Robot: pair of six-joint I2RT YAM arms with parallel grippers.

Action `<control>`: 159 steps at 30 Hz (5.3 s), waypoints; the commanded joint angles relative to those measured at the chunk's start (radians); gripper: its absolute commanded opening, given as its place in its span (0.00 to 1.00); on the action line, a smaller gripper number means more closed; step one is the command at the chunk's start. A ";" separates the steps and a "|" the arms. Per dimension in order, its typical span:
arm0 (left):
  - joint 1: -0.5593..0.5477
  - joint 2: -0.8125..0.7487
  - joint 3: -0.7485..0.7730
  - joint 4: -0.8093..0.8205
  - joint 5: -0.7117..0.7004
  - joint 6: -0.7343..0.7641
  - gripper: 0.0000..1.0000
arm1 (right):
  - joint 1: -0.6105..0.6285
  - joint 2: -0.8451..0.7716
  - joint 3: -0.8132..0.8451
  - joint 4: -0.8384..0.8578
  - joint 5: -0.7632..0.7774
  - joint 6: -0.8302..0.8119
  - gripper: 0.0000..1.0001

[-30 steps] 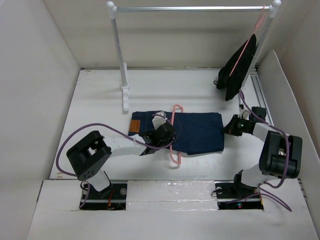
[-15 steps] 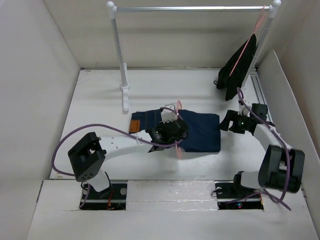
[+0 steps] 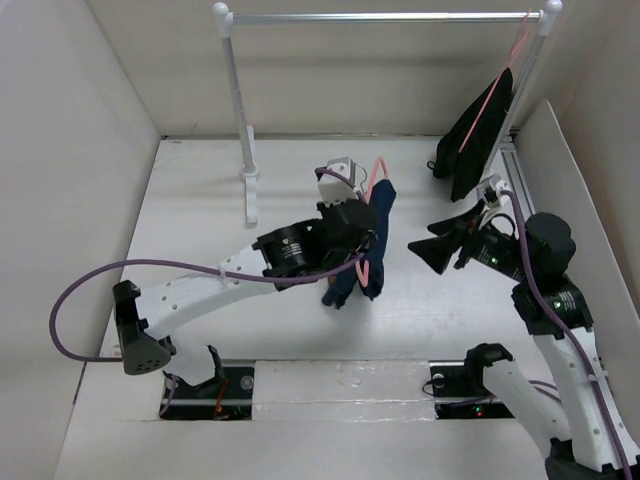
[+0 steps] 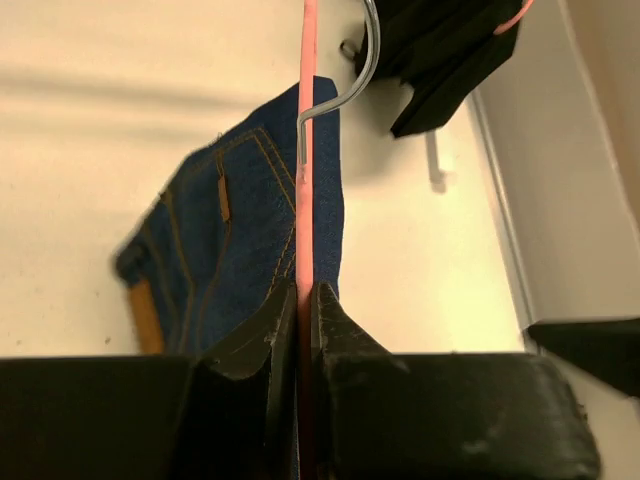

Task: Place the trousers on the hanger
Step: Place the hanger at the clothesline.

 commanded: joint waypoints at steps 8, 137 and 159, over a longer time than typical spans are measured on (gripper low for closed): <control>0.002 -0.058 -0.047 0.098 -0.062 0.025 0.00 | 0.386 0.093 -0.102 0.415 0.085 0.425 0.89; 0.032 -0.713 -0.150 -0.053 0.099 0.163 0.90 | 0.226 0.723 0.995 0.297 1.036 -0.149 0.00; 0.032 -0.690 -0.136 -0.069 0.102 0.174 0.90 | 0.308 0.646 0.884 0.412 1.189 -0.278 0.00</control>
